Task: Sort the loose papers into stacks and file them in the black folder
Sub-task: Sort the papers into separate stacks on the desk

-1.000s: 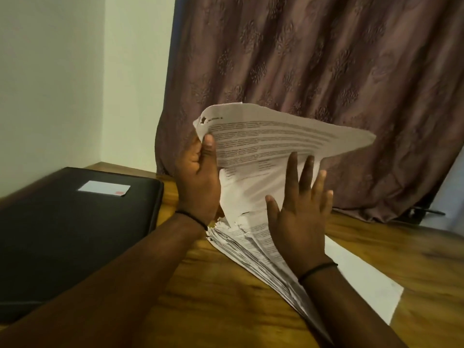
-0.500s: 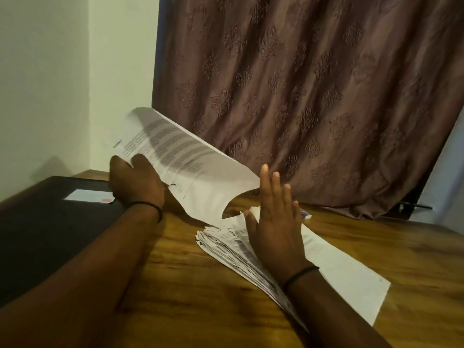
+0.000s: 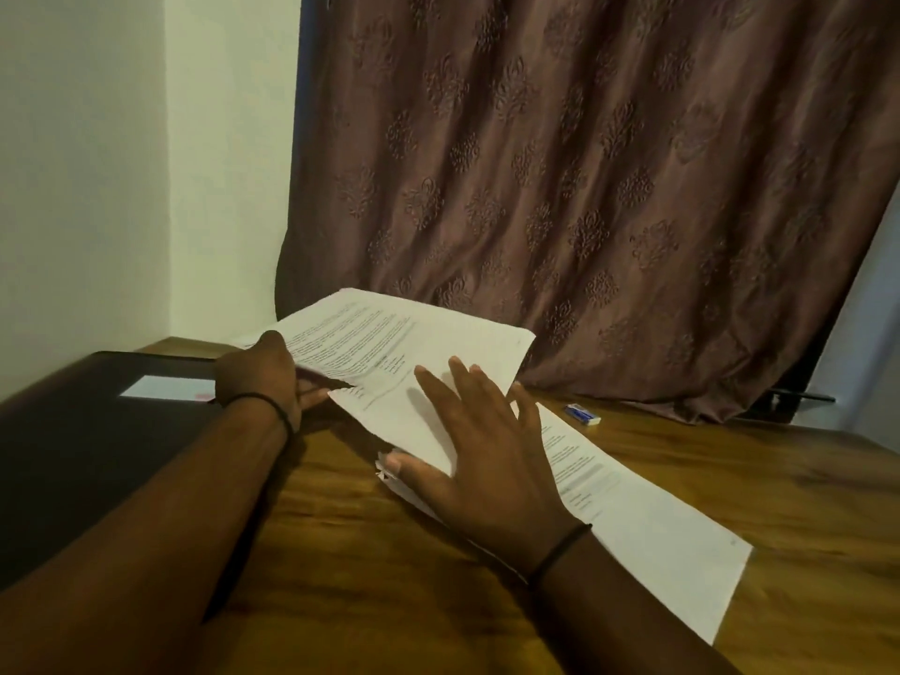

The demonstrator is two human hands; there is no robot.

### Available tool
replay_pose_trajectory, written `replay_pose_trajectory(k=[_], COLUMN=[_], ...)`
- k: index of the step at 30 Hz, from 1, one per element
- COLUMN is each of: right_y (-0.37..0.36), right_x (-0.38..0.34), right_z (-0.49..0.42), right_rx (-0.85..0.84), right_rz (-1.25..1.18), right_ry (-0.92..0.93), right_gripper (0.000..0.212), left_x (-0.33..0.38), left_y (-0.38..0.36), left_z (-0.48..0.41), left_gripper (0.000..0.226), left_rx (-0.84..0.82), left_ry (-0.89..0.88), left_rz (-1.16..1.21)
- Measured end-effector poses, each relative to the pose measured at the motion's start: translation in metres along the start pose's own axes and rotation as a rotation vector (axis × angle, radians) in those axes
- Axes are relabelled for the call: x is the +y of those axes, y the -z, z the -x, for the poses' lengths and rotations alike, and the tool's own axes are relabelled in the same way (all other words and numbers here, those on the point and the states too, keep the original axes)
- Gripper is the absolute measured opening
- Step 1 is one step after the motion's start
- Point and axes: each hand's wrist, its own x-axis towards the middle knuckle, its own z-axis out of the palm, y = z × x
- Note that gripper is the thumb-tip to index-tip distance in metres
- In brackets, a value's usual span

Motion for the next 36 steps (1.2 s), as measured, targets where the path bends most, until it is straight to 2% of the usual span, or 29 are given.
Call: replay_pose_trajectory(k=[2,7,10,12,14,16,19,21,23,26,31,36], right_y=[0.001,0.013,0.019,0.017,0.014,0.014,0.018,0.025,0.027,0.027,0.018,0.002], right_x=[0.002,0.012,0.015,0.014,0.011,0.012,0.019,0.024,0.029,0.031,0.027,0.029], right_z=[0.0,-0.003,-0.002,-0.002,-0.002,-0.002,-0.003,-0.002,-0.001,-0.001,0.002,0.004], right_rx=[-0.023,0.077,0.068,0.054,0.081,0.109,0.168,0.185,0.034,-0.185,-0.285,-0.293], right_rz=[0.1,0.339,0.388,0.378,0.35,0.324,0.3,0.34,0.392,0.355,0.34,0.15], right_ry=[-0.017,-0.199,-0.247,-0.212,-0.161,-0.134,-0.214,-0.265,-0.325,-0.356,-0.329,-0.211], right_gripper=[0.076,0.027,0.033,0.038,0.027,0.014,0.018,0.018,0.016,0.027,0.037,0.079], left_x=[-0.004,-0.014,-0.021,-0.026,-0.029,-0.03,-0.032,-0.037,-0.046,-0.054,-0.06,-0.061], left_y=[-0.007,-0.024,-0.034,-0.038,-0.039,-0.038,-0.035,-0.03,-0.026,-0.027,-0.031,-0.03], left_z=[0.009,0.036,0.048,0.054,0.059,0.06,0.053,0.043,0.035,0.034,0.037,0.034], left_gripper=[0.028,0.024,0.024,0.022,0.017,0.028,0.044,0.047,0.035,0.026,0.023,0.04], left_rx=[-0.084,-0.382,-0.541,-0.684,-0.834,-0.909,-0.805,-0.687,-0.587,-0.561,-0.559,-0.552], left_ry=[0.025,0.19,0.302,0.383,0.44,0.39,0.17,0.023,-0.118,-0.29,-0.368,-0.378], left_rz=[0.009,0.006,-0.106,-0.207,-0.3,-0.376,-0.397,-0.514,-0.746,-1.058,-1.224,-1.274])
